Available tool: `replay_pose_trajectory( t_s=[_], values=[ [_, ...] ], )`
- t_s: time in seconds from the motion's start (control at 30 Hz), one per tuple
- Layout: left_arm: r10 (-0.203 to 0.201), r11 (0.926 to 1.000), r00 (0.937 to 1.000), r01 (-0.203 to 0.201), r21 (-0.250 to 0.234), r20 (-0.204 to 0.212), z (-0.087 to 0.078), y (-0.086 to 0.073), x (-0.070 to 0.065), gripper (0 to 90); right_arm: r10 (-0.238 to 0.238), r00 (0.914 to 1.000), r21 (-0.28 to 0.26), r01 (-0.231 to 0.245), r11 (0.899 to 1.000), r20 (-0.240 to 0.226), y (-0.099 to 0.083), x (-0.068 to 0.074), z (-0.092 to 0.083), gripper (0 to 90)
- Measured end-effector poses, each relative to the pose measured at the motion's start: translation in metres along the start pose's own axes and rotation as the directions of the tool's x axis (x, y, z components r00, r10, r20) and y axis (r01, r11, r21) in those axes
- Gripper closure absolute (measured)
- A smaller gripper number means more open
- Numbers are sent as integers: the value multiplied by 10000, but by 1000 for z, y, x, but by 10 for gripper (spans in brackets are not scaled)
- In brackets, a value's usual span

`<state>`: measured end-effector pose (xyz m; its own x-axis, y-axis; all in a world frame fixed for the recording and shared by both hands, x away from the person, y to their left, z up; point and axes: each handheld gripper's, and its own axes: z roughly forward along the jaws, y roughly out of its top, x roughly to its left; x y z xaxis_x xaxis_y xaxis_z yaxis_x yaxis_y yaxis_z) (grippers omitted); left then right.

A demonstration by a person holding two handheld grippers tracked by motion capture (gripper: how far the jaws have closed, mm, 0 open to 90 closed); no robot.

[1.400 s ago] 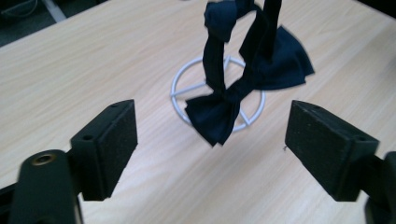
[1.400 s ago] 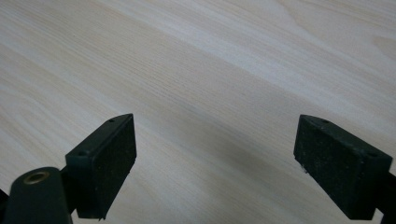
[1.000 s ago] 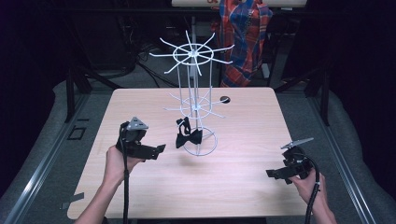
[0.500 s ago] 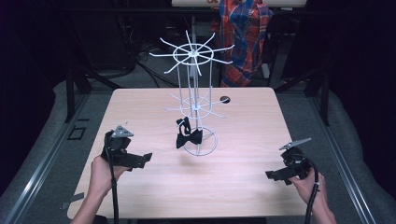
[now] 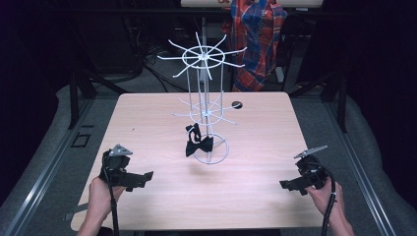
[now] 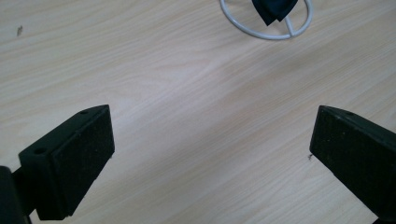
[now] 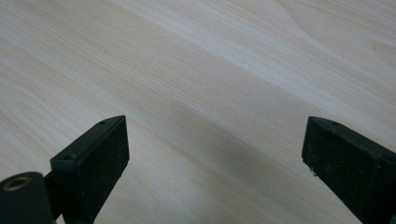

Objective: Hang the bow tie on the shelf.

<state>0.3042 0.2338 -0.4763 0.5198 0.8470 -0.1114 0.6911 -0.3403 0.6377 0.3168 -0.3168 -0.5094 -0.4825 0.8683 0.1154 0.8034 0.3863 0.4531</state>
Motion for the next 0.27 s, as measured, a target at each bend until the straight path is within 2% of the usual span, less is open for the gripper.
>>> replay_pose_trajectory(
  t_s=[0.17, 0.27],
  values=[
    [14, 9996, 9998, -19, 271, 190, 9, -6, 0, 0, -54, 9999, -127, 56, 9999, 126, 1, 1, 0, 88],
    [87, 9997, 9998, -92, 233, 196, 10, -5, -2, 1, -64, 9999, -201, 66, 9998, 81, 1, 1, -1, 97]
  ],
)
